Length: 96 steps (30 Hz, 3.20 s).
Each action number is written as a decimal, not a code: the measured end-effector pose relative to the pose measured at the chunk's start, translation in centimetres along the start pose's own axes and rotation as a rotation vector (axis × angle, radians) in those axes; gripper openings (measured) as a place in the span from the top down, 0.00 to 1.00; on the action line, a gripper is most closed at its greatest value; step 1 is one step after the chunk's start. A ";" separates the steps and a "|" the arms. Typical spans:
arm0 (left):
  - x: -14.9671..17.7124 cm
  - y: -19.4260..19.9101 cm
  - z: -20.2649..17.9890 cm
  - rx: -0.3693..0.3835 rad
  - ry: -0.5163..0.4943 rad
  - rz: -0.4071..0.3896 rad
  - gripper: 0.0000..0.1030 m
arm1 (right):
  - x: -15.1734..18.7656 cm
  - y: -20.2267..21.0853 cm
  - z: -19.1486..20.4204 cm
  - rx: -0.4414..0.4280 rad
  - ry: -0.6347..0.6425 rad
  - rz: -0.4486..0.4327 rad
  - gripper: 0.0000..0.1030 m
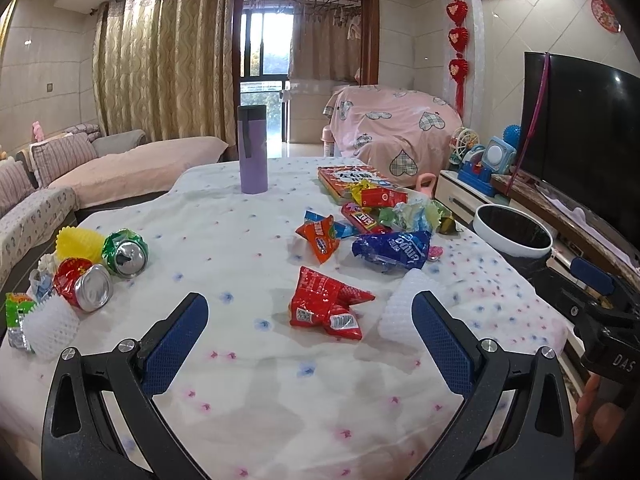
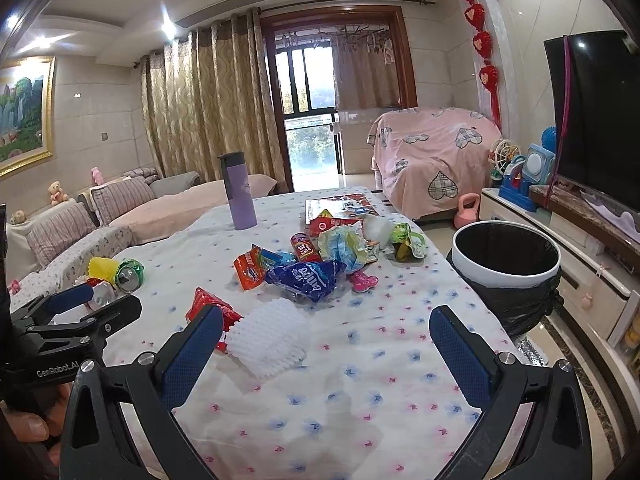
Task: Collect trash
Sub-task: 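Move both tools toward the red wrapper and white foam net sleeve, then grasp the red snack wrapper with left tool while right tool grasps the white foam sleeve, then carry both items over the bin and open both tools to drop them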
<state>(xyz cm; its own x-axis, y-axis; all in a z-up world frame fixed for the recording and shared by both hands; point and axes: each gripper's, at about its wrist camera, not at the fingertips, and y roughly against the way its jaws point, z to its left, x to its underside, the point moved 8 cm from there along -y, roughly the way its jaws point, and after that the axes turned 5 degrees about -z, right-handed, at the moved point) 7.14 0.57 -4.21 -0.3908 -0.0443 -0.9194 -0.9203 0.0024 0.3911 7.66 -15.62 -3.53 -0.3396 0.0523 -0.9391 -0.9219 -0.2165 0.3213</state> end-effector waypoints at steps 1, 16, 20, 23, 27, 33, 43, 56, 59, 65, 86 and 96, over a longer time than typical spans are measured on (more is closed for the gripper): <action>0.0 0.0 0.1 0.001 0.000 0.000 0.00 | 0.0 0.0 0.0 -0.002 0.000 0.000 0.00; 0.5 -0.4 0.3 -0.002 0.004 0.011 0.00 | 0.3 -0.2 0.5 -0.036 -0.006 0.008 0.00; 0.5 -0.5 0.3 -0.002 0.003 0.016 0.00 | 0.4 -0.3 0.6 -0.042 -0.012 0.010 0.00; 0.6 -0.7 0.3 -0.003 0.006 0.024 0.00 | 0.5 -0.4 0.7 -0.048 -0.014 0.015 0.00; 0.8 -1.0 0.6 -0.005 0.012 0.034 0.00 | 0.7 -0.7 0.8 -0.059 -0.021 0.026 0.00; 1.1 -1.8 1.0 -0.008 0.018 0.059 0.00 | 1.1 -1.2 0.9 -0.088 -0.037 0.049 0.00; 2.1 -4.3 1.5 0.002 0.027 0.145 0.03 | 2.0 -3.2 1.2 -0.147 -0.066 0.120 0.03; 3.6 -9.5 1.1 0.066 0.055 0.285 0.11 | 4.8 -9.0 1.3 -0.205 -0.119 0.316 0.26; 4.0 -10.6 1.1 0.070 0.055 0.312 0.13 | 5.6 -10.5 1.3 -0.216 -0.136 0.353 0.26; 5.1 -12.2 0.4 0.123 0.076 0.372 0.46 | 7.2 -12.4 1.4 -0.261 -0.178 0.425 0.44; 0.7 -13.0 -10.7 0.324 -0.046 0.332 0.62 | 2.2 -9.1 -8.5 -0.149 -0.270 0.287 0.84; -2.3 -14.6 -18.8 0.424 -0.134 0.294 0.62 | 0.0 -8.0 -17.0 -0.001 -0.302 0.221 0.84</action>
<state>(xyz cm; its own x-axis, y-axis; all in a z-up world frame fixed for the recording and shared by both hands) 21.72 -18.19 -7.05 -0.6062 0.1469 -0.7816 -0.6861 0.4005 0.6074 18.26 -30.49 -8.15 -0.5703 0.2897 -0.7686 -0.8200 -0.2557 0.5121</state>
